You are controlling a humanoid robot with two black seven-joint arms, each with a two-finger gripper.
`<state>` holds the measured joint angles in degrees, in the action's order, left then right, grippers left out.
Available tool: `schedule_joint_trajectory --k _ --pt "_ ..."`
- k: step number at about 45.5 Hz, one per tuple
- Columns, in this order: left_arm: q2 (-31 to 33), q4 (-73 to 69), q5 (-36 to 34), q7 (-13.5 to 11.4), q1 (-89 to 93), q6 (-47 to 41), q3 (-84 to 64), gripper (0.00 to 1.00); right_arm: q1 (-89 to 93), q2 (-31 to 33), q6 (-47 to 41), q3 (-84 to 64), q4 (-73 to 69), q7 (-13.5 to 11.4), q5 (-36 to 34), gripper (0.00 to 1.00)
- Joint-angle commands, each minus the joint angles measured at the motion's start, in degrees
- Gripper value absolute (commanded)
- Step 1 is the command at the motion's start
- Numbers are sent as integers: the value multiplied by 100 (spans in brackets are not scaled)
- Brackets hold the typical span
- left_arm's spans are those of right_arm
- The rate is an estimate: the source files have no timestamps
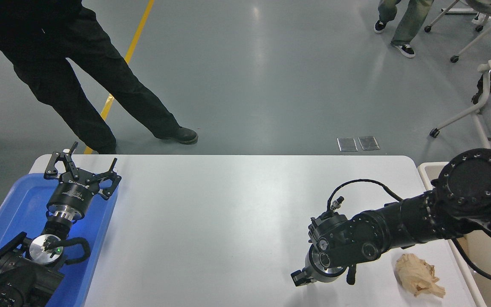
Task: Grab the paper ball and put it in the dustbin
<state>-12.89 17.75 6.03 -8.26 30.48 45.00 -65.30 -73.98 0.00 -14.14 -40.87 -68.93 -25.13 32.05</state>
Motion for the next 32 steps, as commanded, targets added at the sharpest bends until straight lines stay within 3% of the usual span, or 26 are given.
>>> schedule_joint_trajectory --k 1,32 --pt "-3 0 -5 0 1 0 0 99 -3 0 -1 0 2 0 -5 0" --pt "-3 0 -5 0 1 0 0 99 -12 0 -10 0 -24 -36 -14 0"
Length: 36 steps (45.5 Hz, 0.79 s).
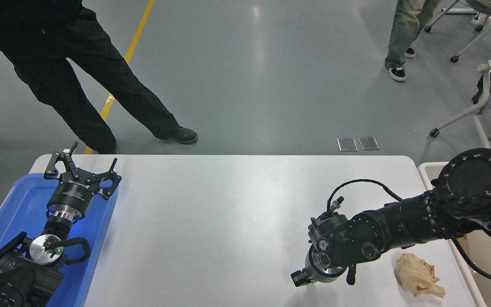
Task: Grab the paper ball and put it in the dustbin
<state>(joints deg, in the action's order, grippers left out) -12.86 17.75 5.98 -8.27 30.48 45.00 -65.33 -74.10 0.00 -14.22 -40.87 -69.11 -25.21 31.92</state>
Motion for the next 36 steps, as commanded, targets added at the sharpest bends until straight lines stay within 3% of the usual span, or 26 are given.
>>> schedule_joint_trajectory --k 1,21,31,36 --pt "2 0 -1 1 1 0 -6 99 1 0 -2 0 3 -28 -2 0" --pt "2 0 -1 1 -7 0 3 99 -218 0 -46 35 -278 -89 -37 0" --pt "-6 0 -1 1 -7 0 3 99 -939 0 -107 18 -1103 -98 -98 0" --pt "2 0 8 1 -7 0 3 99 -1553 0 -239 35 -1630 -72 -457 0"
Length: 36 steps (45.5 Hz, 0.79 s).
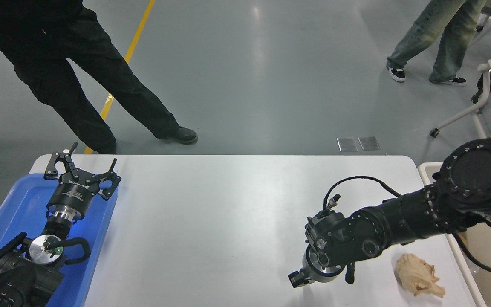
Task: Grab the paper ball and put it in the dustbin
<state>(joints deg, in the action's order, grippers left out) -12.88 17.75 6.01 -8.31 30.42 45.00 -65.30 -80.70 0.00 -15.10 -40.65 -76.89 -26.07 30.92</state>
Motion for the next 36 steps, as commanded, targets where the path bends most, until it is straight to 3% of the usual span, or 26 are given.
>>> schedule_joint_trajectory --k 1,5,6,9,10,14,27,36 --pt "-4 0 -4 4 -1 0 0 99 -1016 0 -169 21 -958 32 -437 0" --pt "5 0 -4 -4 -1 0 0 99 -1544 9 -283 56 -1258 49 -754 2" --pt "-4 -9 -4 4 -1 0 0 99 -1658 113 -275 118 -1275 58 -807 20" --pt "-4 -9 -4 4 -1 0 0 99 -1948 412 -248 416 -1267 49 -1070 94" --pt "5 -9 -4 4 -1 0 0 99 -2036 491 -283 504 -1267 41 -1210 100" --pt "5 -9 -4 -4 -1 0 0 99 -2502 860 -581 531 -1346 32 -1860 100" --pt "5 -9 -4 4 -1 0 0 99 -4145 1783 -2919 549 -1390 41 -3162 100" --pt "-4 -17 -4 4 -1 0 0 99 -5139 2328 -2990 514 -1487 41 -3374 100"
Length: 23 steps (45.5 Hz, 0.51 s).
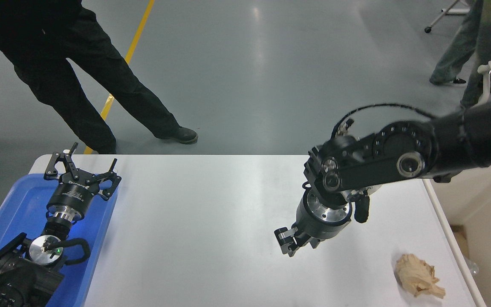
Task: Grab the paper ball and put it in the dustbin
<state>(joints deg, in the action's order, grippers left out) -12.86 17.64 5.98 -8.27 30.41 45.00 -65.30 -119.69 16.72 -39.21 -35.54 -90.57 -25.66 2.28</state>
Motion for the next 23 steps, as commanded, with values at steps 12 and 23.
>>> schedule_joint_trajectory --k 12,23 --pt "3 -6 -1 1 0 0 0 99 -1900 1307 -579 -936 -171 0 -439 100" --pt "-6 -6 -1 1 1 0 0 99 -1795 1913 -579 -2123 241 -9 -342 100"
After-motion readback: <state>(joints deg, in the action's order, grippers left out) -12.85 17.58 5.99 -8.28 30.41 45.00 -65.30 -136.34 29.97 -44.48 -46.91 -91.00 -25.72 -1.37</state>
